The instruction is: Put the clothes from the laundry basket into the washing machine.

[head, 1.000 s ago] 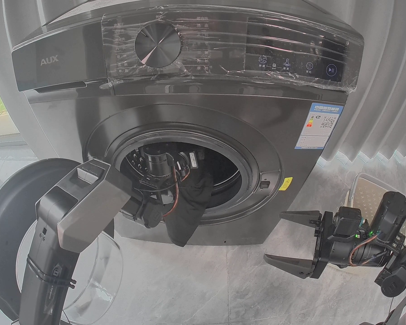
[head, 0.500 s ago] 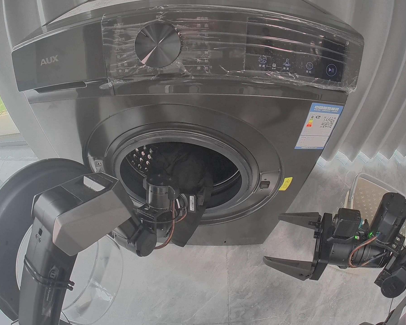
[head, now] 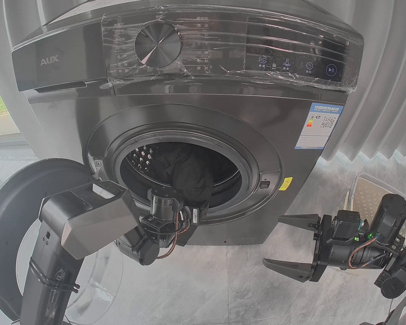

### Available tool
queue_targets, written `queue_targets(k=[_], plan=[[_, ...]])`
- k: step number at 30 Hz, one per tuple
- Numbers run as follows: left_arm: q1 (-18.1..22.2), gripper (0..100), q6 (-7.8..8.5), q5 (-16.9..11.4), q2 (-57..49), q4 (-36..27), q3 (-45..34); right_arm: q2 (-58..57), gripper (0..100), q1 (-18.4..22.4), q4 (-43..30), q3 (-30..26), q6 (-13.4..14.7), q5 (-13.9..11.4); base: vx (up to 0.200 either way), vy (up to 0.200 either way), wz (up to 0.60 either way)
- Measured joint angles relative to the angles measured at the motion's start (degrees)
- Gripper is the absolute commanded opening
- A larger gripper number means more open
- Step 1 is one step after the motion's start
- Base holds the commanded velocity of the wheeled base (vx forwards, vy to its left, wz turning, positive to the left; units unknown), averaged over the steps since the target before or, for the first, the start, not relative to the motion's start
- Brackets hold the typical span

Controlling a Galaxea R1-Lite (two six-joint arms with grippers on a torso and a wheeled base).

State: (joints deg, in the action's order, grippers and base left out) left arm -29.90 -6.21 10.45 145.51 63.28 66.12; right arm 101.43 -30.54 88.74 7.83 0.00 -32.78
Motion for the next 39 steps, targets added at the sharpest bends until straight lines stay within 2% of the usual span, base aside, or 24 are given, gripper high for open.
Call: queue_targets(k=[1, 2, 17, 32, 39], plan=[[0.0, 100, 0.0, 0.0, 0.37, 0.02, 0.33, 0.0, 100, 0.0, 0.0, 0.0, 0.0, 0.0, 0.0, 0.0, 0.0], [0.02, 0, -0.02, 0.0, 0.79, 0.05, 0.72, 0.0, 100, 0.0, 0.0, 0.0, 0.0, 0.0, 0.0, 0.0, 0.0], [0.37, 0, 0.09, 0.09, 2.84, 0.51, 3.56, -0.1, 100, -0.11, 0.09, 0.16, 0.0, 0.02, 0.0, 0.0, 0.0], [3.23, 0, 0.22, 3.43, 0.63, 3.8, 21.47, -0.16, 100, -0.17, 0.09, 0.33, 0.0, 0.0, 0.0, 0.0, 0.0], [4.66, 0, 0.49, 4.11, 1.13, 3.72, 26.55, -0.22, 100, -0.2, 0.11, 0.3, 0.0, 0.02, 0.0, 0.0, 0.0]])
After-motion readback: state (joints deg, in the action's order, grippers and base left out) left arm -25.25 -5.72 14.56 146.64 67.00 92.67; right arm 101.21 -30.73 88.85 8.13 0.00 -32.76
